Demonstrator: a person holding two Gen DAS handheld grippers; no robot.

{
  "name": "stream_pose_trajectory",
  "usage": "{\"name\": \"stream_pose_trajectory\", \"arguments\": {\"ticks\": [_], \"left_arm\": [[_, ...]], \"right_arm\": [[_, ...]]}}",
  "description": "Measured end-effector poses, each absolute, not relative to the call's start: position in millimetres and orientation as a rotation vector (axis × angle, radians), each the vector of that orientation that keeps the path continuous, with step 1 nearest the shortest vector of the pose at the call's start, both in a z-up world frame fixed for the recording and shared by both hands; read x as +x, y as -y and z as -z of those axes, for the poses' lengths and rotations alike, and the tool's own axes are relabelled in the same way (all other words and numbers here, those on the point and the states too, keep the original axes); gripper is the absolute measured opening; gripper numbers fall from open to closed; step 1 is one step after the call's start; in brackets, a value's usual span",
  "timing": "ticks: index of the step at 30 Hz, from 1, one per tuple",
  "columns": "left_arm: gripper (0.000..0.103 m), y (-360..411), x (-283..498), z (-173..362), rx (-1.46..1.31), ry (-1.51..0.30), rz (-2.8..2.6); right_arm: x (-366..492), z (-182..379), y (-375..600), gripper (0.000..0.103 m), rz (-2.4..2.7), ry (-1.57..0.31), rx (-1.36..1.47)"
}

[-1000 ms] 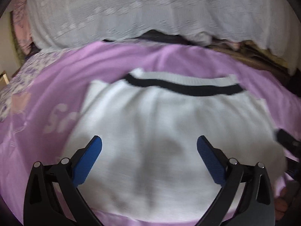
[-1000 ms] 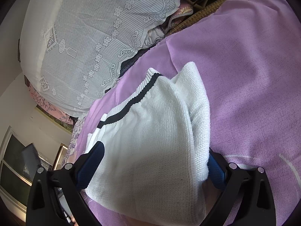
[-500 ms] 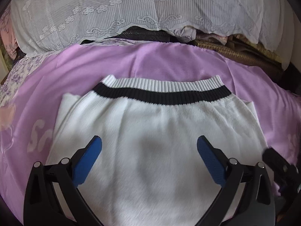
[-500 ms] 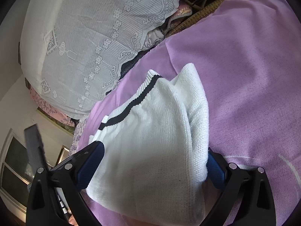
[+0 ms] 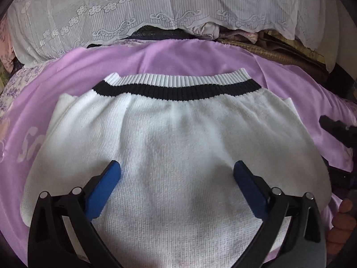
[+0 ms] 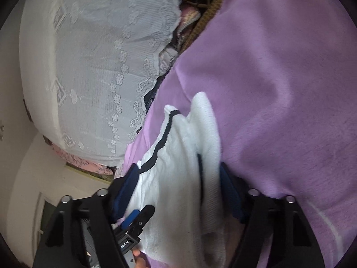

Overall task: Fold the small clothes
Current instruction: 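Move the right tool to the sweater's side edge and grasp it, then lift the gripped side with the right tool and fold it across the sweater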

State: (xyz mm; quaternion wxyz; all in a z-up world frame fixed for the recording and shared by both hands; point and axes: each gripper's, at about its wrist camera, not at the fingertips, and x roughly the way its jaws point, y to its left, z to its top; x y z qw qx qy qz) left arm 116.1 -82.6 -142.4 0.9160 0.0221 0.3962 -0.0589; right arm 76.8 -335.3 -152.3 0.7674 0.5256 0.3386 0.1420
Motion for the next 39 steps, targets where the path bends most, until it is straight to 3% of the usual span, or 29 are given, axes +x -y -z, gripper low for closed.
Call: {"name": "stream_pose_trajectory", "arguments": {"ticks": [3, 11, 15, 26, 33, 39], "left_arm": [[0.099, 83.9, 118.2, 145.3, 0.049, -0.824, 0.119], [0.099, 87.0, 105.2, 142.8, 0.084, -0.825, 0.124], [0.099, 85.6, 104.8, 142.5, 0.079, -0.827, 0.121], [0.098, 25.6, 106.7, 120.8, 0.185, -0.844, 0.000], [0.099, -49.2, 104.3, 130.6, 0.055, -0.868, -0.071], [0.099, -55.6, 106.1, 140.6, -0.014, -0.862, -0.035]], "right_arm": [[77.4, 160.7, 339.4, 0.038, -0.291, -0.757, 1.169], [83.1, 156.2, 328.3, 0.041, -0.291, -0.779, 1.079], [85.9, 157.6, 321.9, 0.028, -0.281, -0.812, 1.025], [86.6, 158.8, 317.7, 0.029, -0.271, -0.802, 0.994], [86.8, 155.3, 312.5, 0.030, -0.268, -0.805, 0.934], [88.7, 154.5, 310.8, 0.030, -0.271, -0.794, 0.909]]}}
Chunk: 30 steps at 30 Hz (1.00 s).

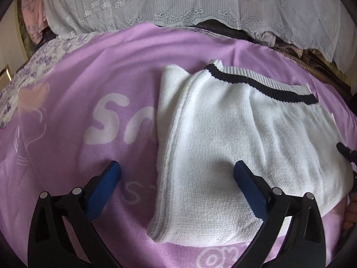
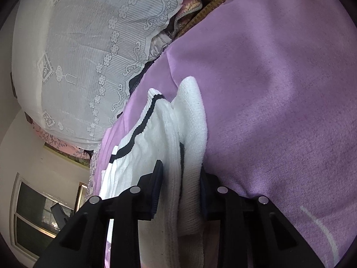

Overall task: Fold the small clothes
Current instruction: 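Lift the gripped side with the right tool and fold it across the sweater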

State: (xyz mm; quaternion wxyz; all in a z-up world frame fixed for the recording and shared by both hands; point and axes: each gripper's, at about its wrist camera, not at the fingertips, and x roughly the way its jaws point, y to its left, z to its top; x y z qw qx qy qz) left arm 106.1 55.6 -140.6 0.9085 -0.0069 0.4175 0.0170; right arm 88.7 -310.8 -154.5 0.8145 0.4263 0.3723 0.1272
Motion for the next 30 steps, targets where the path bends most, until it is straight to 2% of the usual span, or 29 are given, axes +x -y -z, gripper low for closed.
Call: {"name": "stream_pose_trajectory", "arguments": {"ticks": [8, 15, 23, 30], "left_arm": [[0.098, -70.3, 115.1, 135.5, -0.045, -0.879, 0.001], [0.098, -103.4, 126.9, 134.9, -0.208, -0.899, 0.022], [0.098, -80.4, 121.4, 130.0, -0.073, -0.865, 0.016], [0.098, -100.5, 127.1, 125.1, -0.152, -0.870, 0.018]], "right_arm": [[87.5, 150.4, 308.3, 0.025, -0.239, -0.791, 0.886], [86.0, 121.8, 290.4, 0.021, -0.149, -0.790, 0.784], [92.6, 73.4, 253.2, 0.019, -0.219, -0.785, 0.690], [106.9, 52.8, 216.2, 0.019, -0.229, -0.834, 0.636]]}}
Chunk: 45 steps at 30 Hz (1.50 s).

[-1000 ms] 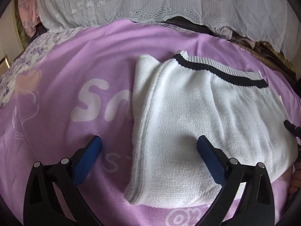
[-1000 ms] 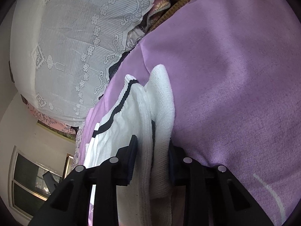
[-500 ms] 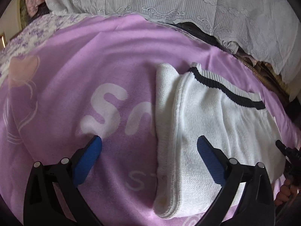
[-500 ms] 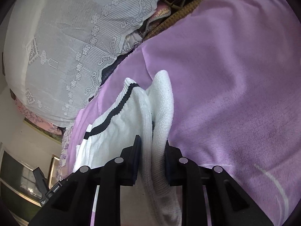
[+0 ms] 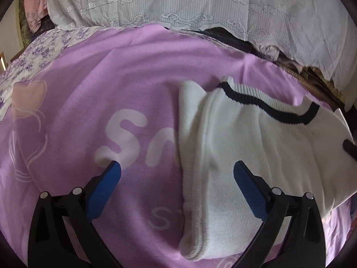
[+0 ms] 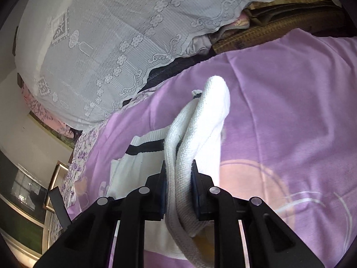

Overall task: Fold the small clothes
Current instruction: 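Lift the gripped side with the right tool and fold it across the sweater, then lower the folded side onto the sweater with the right tool and press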

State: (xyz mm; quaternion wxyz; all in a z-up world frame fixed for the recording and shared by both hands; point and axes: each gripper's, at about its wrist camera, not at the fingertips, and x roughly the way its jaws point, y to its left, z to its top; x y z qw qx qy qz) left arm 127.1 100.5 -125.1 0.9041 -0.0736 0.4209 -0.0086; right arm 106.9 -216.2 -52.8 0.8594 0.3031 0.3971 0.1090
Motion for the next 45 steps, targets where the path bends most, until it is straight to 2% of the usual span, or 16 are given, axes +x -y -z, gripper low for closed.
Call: {"name": "stream_pose_trajectory", "arguments": {"ticks": [14, 18, 22, 25, 27, 32, 34, 35, 39, 42, 45], "left_arm": [[0.099, -164.6, 139.7, 113.8, -0.354, -0.830, -0.058], [0.099, -186.1, 141.7, 114.6, -0.432, -0.832, -0.072], [0.099, -199.9, 143.6, 119.2, -0.490, -0.842, -0.078], [0.099, -203.7, 145.5, 119.7, -0.503, -0.847, -0.083], [0.099, -203.8, 145.9, 119.1, -0.504, -0.847, -0.084], [0.099, -195.8, 145.4, 115.9, -0.459, -0.852, -0.080], [0.099, -189.5, 144.4, 112.3, -0.432, -0.851, -0.074], [0.099, -185.3, 143.5, 109.5, -0.418, -0.848, -0.067], [0.099, -160.9, 138.8, 95.4, -0.341, -0.826, -0.015], [0.099, -131.9, 138.9, 94.6, -0.219, -0.839, 0.017], [0.099, -103.1, 146.2, 113.2, -0.029, -0.892, -0.046]], "right_arm": [[141.1, 17.4, 114.7, 0.019, -0.328, -0.871, 0.656], [155.3, 29.9, 53.7, 0.019, -0.377, -0.909, 0.616], [165.3, 67.6, -3.1, 0.019, -0.361, -1.020, 0.507], [163.2, 78.8, -18.3, 0.027, -0.382, -1.011, 0.454], [159.4, 69.6, -18.9, 0.050, -0.441, -1.008, 0.444], [131.9, 35.0, 11.7, 0.051, -0.542, -0.922, 0.485], [116.4, 22.2, 27.6, 0.050, -0.532, -0.854, 0.448], [106.8, 17.0, 35.7, 0.046, -0.507, -0.817, 0.409], [84.6, 29.1, 46.0, 0.019, -0.406, -0.797, 0.210], [71.1, 70.6, 28.4, 0.016, -0.451, -0.914, 0.111], [46.5, 81.9, 7.4, 0.016, -0.442, -0.817, -0.058]]}}
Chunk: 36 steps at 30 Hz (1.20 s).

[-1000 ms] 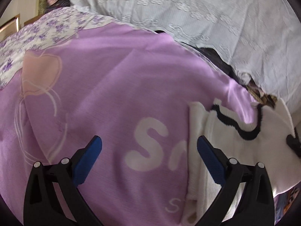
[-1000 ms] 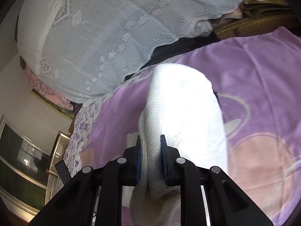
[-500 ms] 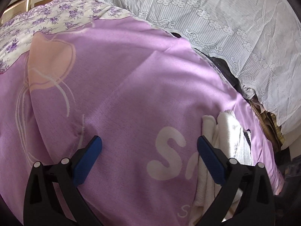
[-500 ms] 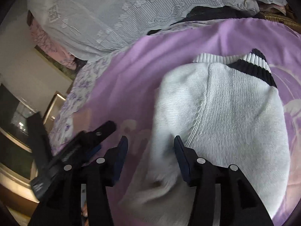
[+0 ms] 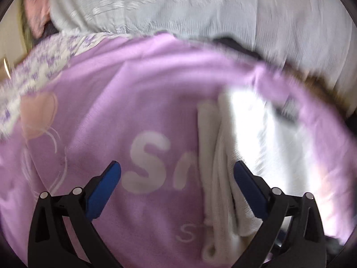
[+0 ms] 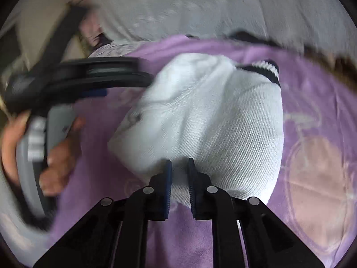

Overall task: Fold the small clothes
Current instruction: 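Lower the folded side onto the sweater with the right tool and press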

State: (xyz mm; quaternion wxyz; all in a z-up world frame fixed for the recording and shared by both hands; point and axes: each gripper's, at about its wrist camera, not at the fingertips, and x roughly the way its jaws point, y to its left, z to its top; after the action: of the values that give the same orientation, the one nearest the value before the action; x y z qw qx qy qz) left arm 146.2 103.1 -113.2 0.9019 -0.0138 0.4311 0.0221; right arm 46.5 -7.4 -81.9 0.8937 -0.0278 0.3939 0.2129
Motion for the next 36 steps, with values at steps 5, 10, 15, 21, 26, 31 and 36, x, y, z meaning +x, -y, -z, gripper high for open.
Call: {"name": "stream_pose_trajectory", "arguments": {"ticks": [5, 10, 15, 21, 26, 31, 36], "left_arm": [[0.099, -114.5, 147.7, 119.9, -0.096, -0.897, -0.027], [0.098, -136.4, 145.4, 113.4, -0.233, -0.919, -0.036], [0.098, -133.1, 120.8, 79.7, -0.311, -0.798, 0.069], [0.099, -66.2, 130.1, 121.6, 0.051, -0.889, 0.053], [0.099, -73.7, 130.5, 131.4, -0.030, -0.871, 0.096], [0.099, -79.1, 128.4, 131.3, -0.068, -0.868, 0.114], [0.099, -75.0, 114.6, 126.1, -0.039, -0.823, 0.088]], "right_arm": [[58.4, 80.7, 23.4, 0.016, -0.501, -0.860, 0.062], [57.7, 68.9, 39.2, 0.016, -0.565, -0.846, 0.145], [83.7, 39.3, 75.4, 0.017, -0.502, -0.744, 0.274], [152.9, 84.7, 82.7, 0.012, -0.426, -0.855, 0.380], [158.2, 119.8, 109.0, 0.007, -0.515, -0.828, 0.603], [138.5, 116.0, 110.4, 0.003, -0.496, -0.765, 0.574], [98.5, 100.4, 116.9, 0.009, -0.458, -0.684, 0.509]]}}
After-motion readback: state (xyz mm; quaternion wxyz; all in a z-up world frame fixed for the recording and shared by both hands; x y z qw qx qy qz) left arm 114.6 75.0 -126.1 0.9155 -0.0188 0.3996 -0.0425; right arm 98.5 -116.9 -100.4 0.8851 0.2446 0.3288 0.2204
